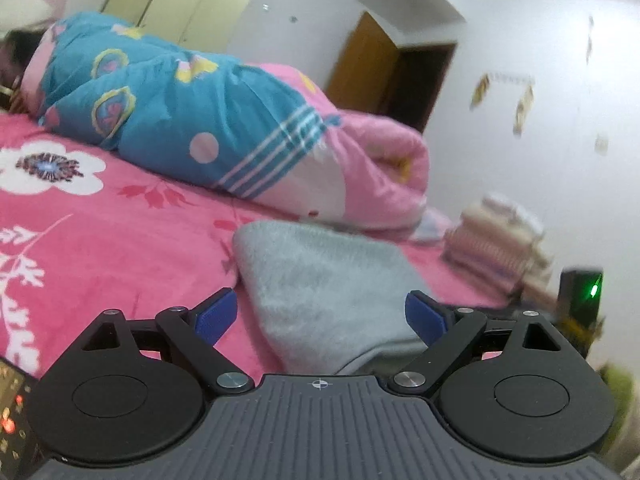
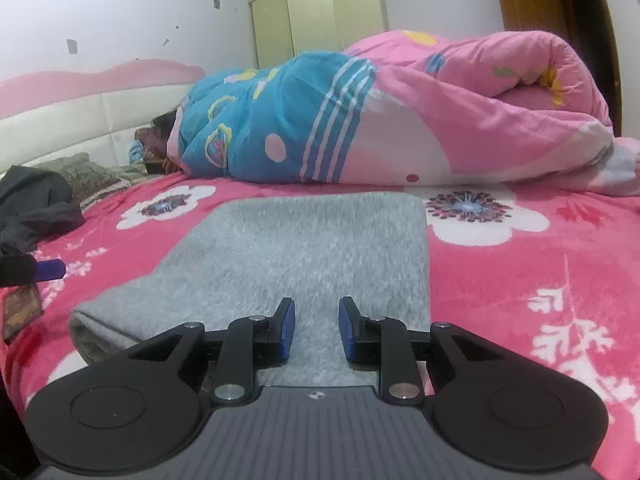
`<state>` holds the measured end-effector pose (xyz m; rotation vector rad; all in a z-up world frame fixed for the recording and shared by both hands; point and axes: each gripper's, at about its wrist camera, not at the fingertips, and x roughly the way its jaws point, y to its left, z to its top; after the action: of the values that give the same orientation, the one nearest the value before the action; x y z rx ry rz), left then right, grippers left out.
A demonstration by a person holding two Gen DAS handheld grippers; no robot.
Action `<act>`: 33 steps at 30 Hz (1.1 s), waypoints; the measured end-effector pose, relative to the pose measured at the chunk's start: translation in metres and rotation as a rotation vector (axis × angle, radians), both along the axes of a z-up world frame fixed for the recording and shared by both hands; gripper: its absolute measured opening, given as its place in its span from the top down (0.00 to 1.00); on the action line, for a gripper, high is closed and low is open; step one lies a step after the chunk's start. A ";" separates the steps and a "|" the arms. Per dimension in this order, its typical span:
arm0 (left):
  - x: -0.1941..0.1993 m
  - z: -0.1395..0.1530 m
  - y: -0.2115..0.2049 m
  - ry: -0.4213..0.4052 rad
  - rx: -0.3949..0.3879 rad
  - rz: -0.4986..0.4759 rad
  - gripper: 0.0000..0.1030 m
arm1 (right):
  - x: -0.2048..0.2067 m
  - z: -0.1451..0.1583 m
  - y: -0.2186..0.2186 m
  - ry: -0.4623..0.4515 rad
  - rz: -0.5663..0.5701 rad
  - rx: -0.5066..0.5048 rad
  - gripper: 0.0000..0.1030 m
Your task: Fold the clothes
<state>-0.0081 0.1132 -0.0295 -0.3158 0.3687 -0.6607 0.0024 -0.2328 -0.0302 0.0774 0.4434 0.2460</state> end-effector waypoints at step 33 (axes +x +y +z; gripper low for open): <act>0.026 -0.018 -0.130 -0.001 0.413 -0.098 0.08 | 0.127 -0.008 -0.088 0.099 0.139 0.420 0.81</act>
<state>0.0177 -0.0168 -0.0470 0.0966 0.5116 -0.6635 0.1297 -0.3207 -0.0382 0.4720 0.4906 0.4714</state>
